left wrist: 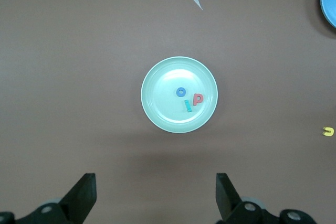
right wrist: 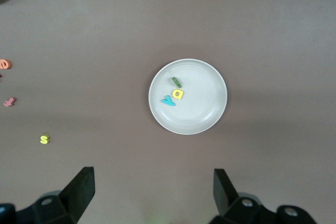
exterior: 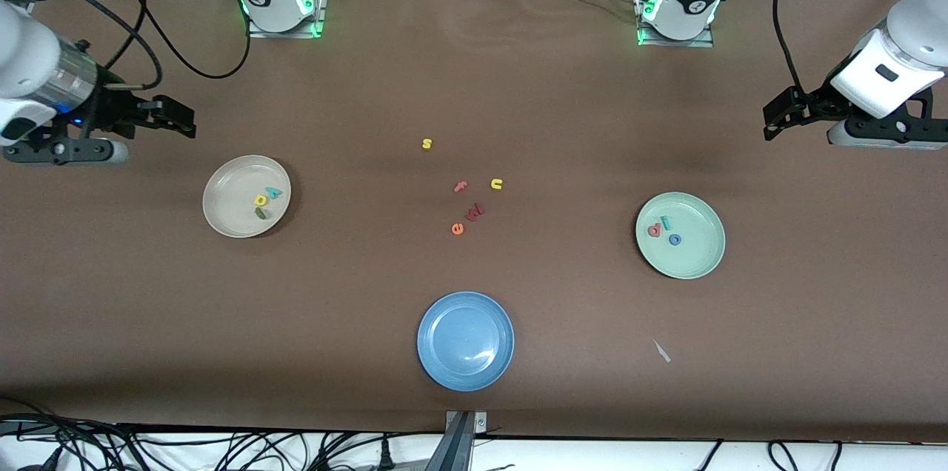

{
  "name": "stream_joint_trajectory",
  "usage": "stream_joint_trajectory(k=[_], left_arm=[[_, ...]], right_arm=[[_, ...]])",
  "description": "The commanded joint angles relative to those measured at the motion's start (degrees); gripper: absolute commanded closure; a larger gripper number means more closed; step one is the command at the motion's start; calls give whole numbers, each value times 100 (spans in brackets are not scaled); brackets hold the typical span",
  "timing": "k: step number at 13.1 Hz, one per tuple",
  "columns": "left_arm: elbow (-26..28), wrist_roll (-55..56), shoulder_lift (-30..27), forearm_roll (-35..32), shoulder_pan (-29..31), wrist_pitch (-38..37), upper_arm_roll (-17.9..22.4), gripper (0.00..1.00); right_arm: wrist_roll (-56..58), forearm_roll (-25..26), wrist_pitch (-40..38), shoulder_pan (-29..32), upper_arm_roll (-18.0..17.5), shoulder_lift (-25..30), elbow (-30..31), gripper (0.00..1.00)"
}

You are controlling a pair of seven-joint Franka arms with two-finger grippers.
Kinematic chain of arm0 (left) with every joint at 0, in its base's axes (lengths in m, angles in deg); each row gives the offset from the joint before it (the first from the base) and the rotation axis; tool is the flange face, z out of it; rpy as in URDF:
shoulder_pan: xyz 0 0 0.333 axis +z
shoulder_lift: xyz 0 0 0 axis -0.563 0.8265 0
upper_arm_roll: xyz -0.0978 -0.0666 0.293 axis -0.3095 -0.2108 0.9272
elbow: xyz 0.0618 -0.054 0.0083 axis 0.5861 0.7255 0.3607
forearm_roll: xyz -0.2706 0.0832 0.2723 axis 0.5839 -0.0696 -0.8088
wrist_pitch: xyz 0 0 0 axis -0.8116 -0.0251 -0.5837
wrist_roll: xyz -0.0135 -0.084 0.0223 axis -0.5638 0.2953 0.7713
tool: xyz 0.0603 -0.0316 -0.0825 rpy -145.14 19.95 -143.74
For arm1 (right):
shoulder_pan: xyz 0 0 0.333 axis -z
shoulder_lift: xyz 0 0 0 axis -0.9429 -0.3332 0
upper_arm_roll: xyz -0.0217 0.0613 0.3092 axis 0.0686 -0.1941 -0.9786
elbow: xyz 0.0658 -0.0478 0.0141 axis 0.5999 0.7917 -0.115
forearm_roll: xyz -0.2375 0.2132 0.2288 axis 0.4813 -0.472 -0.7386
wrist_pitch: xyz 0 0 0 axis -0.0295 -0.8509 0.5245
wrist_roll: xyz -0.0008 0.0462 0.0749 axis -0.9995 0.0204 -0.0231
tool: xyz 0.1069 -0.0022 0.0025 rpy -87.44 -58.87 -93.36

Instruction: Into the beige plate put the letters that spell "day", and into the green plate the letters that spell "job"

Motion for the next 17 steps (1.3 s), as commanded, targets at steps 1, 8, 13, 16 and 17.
stream_joint_trajectory(k=[1, 8, 13, 16, 17], left_arm=[[-161, -4, 61, 87, 0, -139, -6, 0], [-161, 5, 61, 87, 0, -130, -50, 0], [-169, 14, 61, 87, 9, -183, -42, 0], [-169, 14, 61, 87, 9, -209, -42, 0], [-169, 14, 61, 87, 9, -209, -42, 0]], right_arm=[[419, 75, -26, 320, -150, 184, 131, 0], [332, 49, 44, 839, -458, 184, 175, 0], [323, 84, 386, 830, -458, 140, 253, 0], [367, 206, 554, 813, -458, 132, 254, 0], [376, 329, 572, 778, -458, 132, 254, 0]])
